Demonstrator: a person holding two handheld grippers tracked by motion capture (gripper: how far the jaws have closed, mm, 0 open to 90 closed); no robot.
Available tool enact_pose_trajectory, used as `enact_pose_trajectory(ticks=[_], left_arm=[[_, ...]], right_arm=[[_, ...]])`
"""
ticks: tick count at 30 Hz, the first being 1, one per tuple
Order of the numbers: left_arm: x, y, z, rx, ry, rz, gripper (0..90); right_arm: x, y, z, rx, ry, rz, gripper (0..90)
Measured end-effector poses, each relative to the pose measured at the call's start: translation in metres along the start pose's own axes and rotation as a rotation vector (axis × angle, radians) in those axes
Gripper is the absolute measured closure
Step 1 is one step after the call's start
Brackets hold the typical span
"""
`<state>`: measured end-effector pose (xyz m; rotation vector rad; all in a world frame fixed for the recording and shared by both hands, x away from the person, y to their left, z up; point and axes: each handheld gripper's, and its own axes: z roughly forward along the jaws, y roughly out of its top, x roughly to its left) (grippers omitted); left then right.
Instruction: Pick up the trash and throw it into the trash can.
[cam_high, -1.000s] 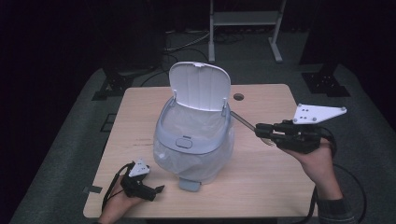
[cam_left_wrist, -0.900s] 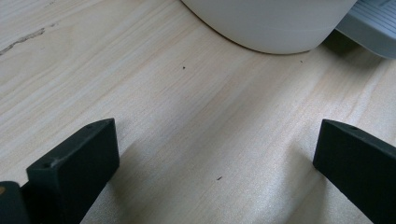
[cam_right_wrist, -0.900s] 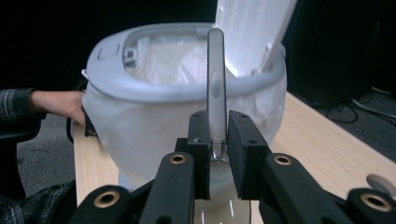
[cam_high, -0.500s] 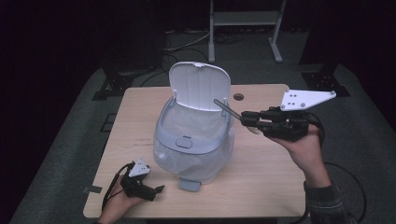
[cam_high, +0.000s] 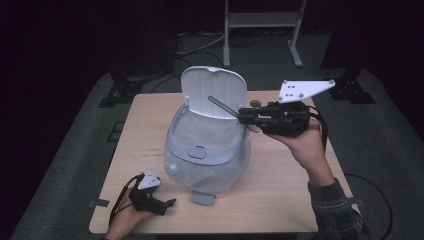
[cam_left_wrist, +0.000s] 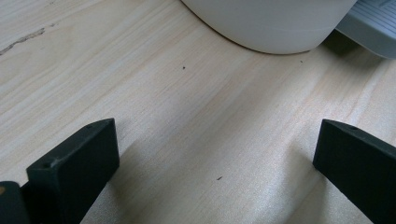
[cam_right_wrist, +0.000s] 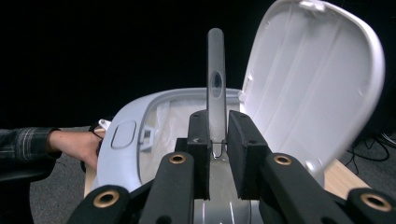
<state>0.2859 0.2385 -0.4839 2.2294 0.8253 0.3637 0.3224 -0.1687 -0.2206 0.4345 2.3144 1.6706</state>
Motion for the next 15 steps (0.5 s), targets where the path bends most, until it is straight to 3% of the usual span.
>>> enact_pose_trajectory(ticks=[15], left_arm=[[0.000,0.000,0.000,0.000,-0.001,0.002,0.0]], right_arm=[[-0.001,0.024,0.043,0.013,0.035,-0.021,78.7]])
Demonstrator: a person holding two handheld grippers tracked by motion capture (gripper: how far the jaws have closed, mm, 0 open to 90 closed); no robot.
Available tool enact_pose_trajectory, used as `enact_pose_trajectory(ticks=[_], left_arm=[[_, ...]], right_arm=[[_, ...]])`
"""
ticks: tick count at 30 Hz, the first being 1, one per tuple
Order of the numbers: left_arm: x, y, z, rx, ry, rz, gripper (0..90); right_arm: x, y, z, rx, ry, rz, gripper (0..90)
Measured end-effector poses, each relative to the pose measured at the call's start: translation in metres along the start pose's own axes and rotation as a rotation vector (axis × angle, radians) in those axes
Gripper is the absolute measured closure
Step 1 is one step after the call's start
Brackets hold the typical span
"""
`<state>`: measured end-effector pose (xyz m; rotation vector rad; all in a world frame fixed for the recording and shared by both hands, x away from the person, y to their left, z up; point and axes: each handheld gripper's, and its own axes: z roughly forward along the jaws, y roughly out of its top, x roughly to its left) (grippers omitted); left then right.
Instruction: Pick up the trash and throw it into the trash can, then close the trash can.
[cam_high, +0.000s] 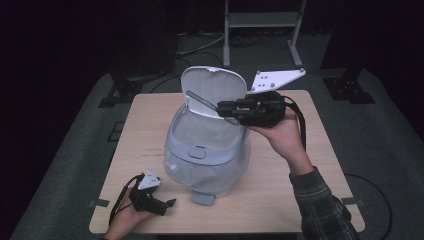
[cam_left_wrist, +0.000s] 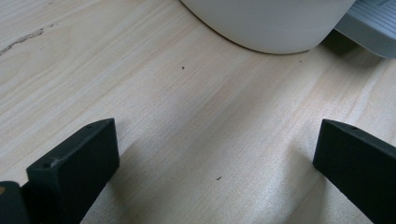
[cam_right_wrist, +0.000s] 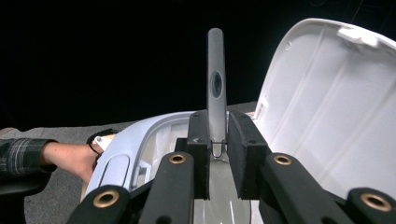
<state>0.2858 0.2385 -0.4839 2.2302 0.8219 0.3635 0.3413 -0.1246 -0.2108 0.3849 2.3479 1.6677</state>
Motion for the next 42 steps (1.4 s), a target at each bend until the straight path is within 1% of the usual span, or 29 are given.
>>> enact_pose_trajectory(ticks=[6,7,8,10,13,20,24,26,31,34,42], left_arm=[[0.000,0.000,0.000,0.001,-0.002,0.002,0.0],[0.000,0.000,0.000,0.001,-0.002,0.002,0.0],[0.000,0.000,0.000,0.001,-0.001,0.002,0.0],[0.000,0.000,0.000,0.001,-0.001,0.003,0.0],[0.000,0.000,0.000,0.001,-0.002,0.003,0.0],[0.000,0.000,0.000,0.001,-0.001,0.004,0.0],[0.000,0.000,0.000,0.001,-0.002,0.003,0.0],[0.000,0.000,0.000,0.000,-0.002,0.003,0.0],[0.000,0.000,0.000,0.000,-0.002,0.003,0.0],[0.000,0.000,0.000,0.000,-0.002,0.004,0.0],[0.000,0.000,0.000,0.000,-0.002,0.003,0.0]], right_arm=[[-0.001,0.002,0.015,0.016,0.012,-0.003,78.6],[-0.001,0.002,0.017,0.017,0.012,-0.003,77.7],[-0.001,0.002,0.019,0.017,0.011,-0.001,71.0],[-0.001,0.002,0.020,0.019,-0.005,-0.003,70.0],[0.000,0.001,0.019,0.013,-0.008,-0.007,70.0],[-0.003,-0.006,0.004,0.001,-0.031,0.009,70.8],[-0.005,-0.013,-0.006,0.007,-0.049,0.014,71.4],[-0.007,-0.017,-0.013,0.014,-0.065,0.015,74.6],[-0.015,-0.026,-0.028,0.022,-0.089,0.037,86.1],[-0.021,-0.032,-0.037,0.022,-0.109,0.049,89.8],[-0.036,-0.037,-0.050,0.019,-0.173,0.064,90.0]])
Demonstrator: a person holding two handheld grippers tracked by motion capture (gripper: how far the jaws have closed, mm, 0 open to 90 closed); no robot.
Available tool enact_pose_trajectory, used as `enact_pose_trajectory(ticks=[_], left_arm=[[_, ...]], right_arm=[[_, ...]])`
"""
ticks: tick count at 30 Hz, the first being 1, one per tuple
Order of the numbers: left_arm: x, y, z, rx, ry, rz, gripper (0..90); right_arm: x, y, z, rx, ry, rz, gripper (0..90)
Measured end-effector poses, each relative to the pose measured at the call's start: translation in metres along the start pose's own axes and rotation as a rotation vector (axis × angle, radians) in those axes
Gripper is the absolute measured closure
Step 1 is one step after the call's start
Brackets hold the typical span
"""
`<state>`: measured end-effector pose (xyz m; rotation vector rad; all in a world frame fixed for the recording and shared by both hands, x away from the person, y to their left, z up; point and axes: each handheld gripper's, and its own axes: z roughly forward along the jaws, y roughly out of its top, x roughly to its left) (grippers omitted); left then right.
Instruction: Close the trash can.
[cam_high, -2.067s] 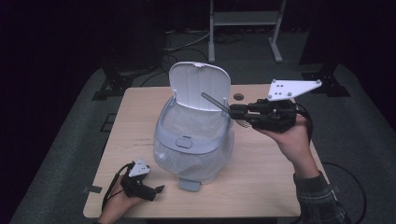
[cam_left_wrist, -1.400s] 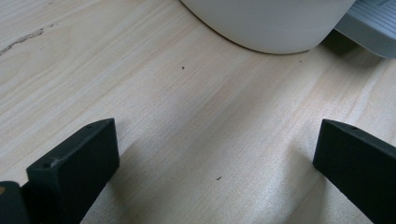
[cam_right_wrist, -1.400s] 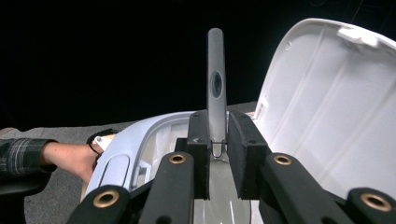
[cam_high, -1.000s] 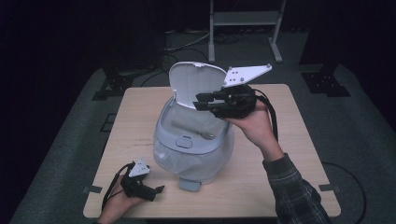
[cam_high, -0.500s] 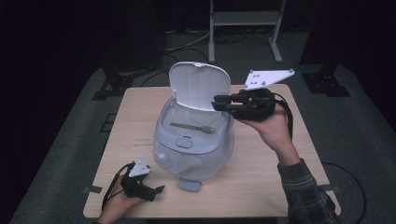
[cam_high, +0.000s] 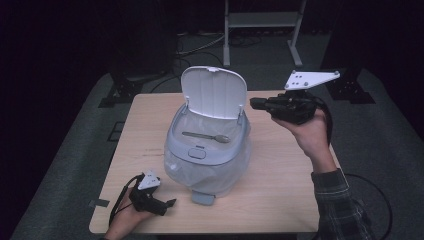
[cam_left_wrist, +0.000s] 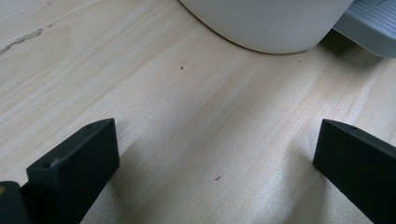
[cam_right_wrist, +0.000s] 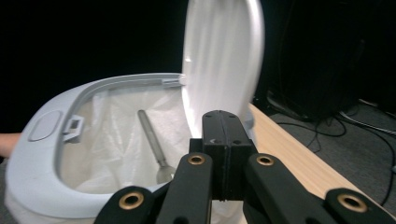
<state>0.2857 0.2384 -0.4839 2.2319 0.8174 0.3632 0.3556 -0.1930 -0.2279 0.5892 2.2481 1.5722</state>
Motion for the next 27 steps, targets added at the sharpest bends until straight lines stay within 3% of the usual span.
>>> enact_pose_trajectory(ticks=[13,27], left_arm=[[0.000,0.000,0.000,0.000,0.000,0.000,0.0],[0.000,0.000,0.000,0.000,0.000,0.000,0.0]], right_arm=[[-0.018,0.011,0.014,-0.004,-0.054,0.005,90.0],[-0.031,0.025,0.035,-0.025,-0.033,0.025,90.0]])
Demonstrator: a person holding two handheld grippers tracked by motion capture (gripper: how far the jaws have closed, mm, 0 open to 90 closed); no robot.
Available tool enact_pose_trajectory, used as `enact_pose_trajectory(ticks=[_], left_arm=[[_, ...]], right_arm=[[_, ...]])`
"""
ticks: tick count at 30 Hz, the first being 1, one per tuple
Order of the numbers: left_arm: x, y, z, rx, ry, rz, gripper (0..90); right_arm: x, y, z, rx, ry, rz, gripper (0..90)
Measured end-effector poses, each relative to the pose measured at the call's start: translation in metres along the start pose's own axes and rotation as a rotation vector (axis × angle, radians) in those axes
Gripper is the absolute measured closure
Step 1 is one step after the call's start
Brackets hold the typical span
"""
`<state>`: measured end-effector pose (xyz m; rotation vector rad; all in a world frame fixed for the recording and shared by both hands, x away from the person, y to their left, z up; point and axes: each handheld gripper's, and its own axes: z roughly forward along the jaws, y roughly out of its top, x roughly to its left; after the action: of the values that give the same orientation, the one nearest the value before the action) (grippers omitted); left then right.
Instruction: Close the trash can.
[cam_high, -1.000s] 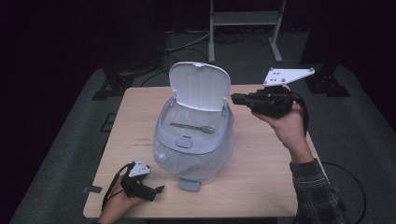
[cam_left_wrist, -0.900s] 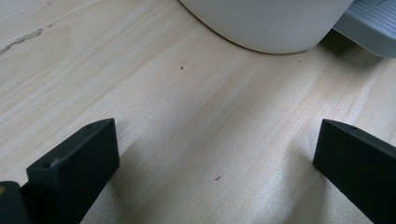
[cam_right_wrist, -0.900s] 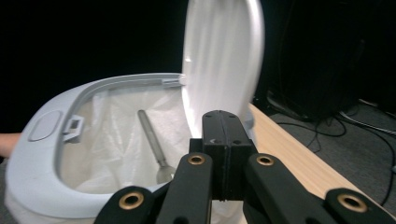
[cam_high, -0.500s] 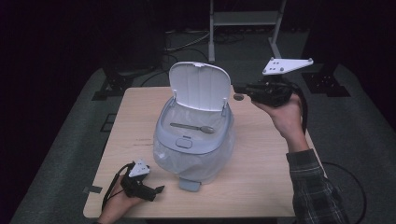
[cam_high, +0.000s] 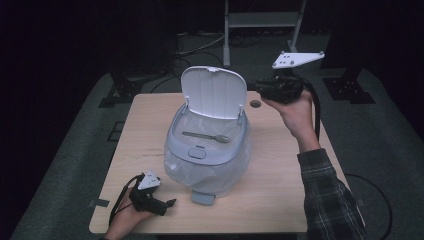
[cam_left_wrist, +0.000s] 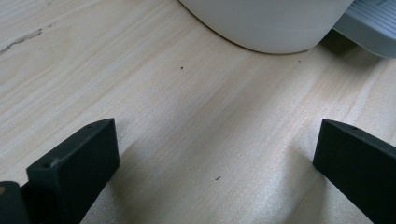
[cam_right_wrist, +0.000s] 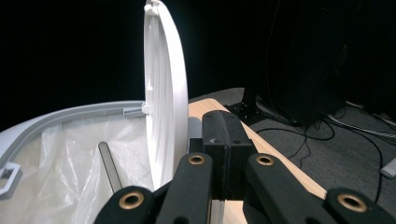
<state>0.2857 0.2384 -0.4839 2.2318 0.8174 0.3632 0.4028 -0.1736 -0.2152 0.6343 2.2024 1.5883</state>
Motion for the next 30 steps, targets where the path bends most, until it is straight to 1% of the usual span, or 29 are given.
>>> enact_pose_trajectory(ticks=[5,7,9,11,16,19,20,24,30], left_arm=[[0.000,0.000,0.000,0.000,0.000,0.000,0.0],[0.000,0.000,0.000,0.000,0.000,0.000,0.0],[0.000,0.000,0.000,0.000,0.000,0.000,0.0],[0.000,0.000,0.000,0.001,-0.001,0.000,0.0],[0.000,0.000,0.000,0.001,0.000,0.000,0.0],[0.000,0.000,0.000,0.001,-0.001,0.000,0.0],[0.000,0.000,0.000,0.001,0.000,0.000,0.0],[0.000,0.000,0.000,0.001,0.000,0.000,0.0],[0.000,0.000,0.000,0.001,0.000,0.000,0.0]], right_arm=[[0.000,0.002,0.007,-0.003,0.018,0.006,90.0],[0.001,0.002,0.007,-0.010,0.043,0.013,90.0],[0.003,0.002,0.006,-0.010,0.054,0.007,90.0],[0.008,0.003,0.005,-0.009,0.080,0.005,90.0],[0.021,0.003,0.006,0.026,0.140,-0.011,90.0],[0.027,0.002,0.008,0.043,0.161,-0.019,90.0],[0.029,0.002,0.008,0.049,0.162,-0.020,90.0],[0.036,0.002,0.008,0.046,0.185,-0.024,90.0],[0.050,0.002,0.011,0.059,0.228,-0.036,90.0]])
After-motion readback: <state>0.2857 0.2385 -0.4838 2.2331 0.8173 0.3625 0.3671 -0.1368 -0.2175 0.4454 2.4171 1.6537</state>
